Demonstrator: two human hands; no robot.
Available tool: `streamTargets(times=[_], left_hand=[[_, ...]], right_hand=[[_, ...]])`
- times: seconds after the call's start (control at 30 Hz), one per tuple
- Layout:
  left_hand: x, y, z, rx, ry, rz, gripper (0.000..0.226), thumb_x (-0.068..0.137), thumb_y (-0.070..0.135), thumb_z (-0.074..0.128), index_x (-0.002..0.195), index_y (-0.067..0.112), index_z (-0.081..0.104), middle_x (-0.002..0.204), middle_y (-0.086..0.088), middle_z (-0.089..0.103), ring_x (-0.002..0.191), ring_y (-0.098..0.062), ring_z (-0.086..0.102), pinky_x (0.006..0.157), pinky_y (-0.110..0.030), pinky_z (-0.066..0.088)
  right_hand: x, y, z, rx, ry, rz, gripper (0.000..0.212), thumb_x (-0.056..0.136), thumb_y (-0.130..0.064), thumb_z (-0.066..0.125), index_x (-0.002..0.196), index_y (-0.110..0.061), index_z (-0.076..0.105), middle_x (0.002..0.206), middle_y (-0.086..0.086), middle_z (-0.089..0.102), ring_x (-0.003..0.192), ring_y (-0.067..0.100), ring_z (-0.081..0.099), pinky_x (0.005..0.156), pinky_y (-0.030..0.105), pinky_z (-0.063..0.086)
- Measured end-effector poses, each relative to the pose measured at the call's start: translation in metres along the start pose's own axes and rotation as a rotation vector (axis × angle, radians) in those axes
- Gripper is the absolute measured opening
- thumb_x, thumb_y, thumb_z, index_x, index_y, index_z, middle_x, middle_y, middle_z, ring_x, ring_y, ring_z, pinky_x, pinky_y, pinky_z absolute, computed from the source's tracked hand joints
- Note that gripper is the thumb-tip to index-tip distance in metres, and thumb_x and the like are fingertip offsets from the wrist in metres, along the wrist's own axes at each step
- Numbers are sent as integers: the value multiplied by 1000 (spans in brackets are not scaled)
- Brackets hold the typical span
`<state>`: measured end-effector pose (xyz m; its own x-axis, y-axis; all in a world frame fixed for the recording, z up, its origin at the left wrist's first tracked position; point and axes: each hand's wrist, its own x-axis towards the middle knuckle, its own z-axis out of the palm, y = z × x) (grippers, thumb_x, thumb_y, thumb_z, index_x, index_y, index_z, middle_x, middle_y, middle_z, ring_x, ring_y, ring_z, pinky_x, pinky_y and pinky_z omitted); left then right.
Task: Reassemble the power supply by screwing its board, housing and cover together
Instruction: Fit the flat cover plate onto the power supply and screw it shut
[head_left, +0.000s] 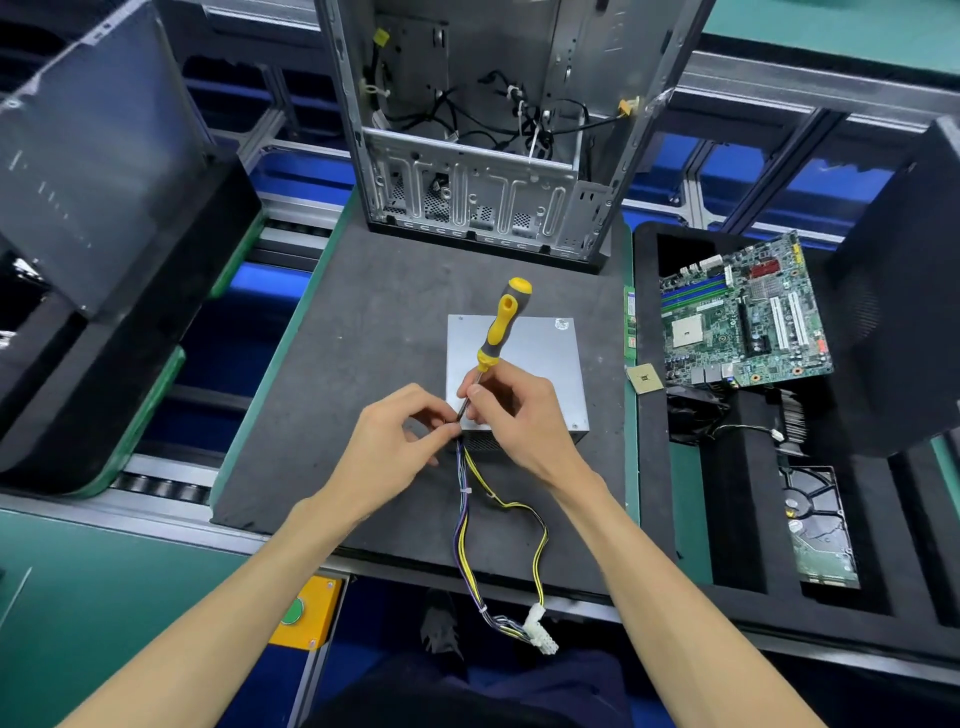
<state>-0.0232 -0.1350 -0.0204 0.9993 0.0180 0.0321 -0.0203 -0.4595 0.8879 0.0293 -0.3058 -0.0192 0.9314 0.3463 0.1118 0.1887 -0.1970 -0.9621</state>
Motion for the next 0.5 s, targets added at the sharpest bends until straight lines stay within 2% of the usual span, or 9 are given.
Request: streamTargets(times=[0.2,0.33,0.4,0.5], left_hand=[[-8,-2,9,-33,89,1,10,87,11,76,97,13,74,90,3,64,84,-14,66,59,-34,62],[-9,-3,8,-12,71,-2,14,87,10,76,101,13,73,93,4,65,83,-16,68,67,-37,63],[-9,-4,8,-9,70,2,14,88,10,75,101,13,73,93,4,65,82,-16,68,67,-38,63],[-8,-4,8,-13,75,-1,13,87,11,76,100,14,73,92,6,64,80,-16,67,68,-42,62]], right_hand=[[-1,4,0,-54,-14,-38,12,95,-15,58,89,-20,68,73,-3,68,70,23,65,73,49,56],[-1,10,2,-130,-32,-96,10,95,-16,58,89,-19,67,73,-4,66,68,23,64,69,44,54],[-2,12,2,-147,-25,-123,9,95,-17,59,90,-20,66,75,-6,66,69,19,63,68,37,54],[-4,15,3,-161,-2,-186,7,96,-19,60,93,-20,67,80,-12,66,73,14,64,68,19,50]])
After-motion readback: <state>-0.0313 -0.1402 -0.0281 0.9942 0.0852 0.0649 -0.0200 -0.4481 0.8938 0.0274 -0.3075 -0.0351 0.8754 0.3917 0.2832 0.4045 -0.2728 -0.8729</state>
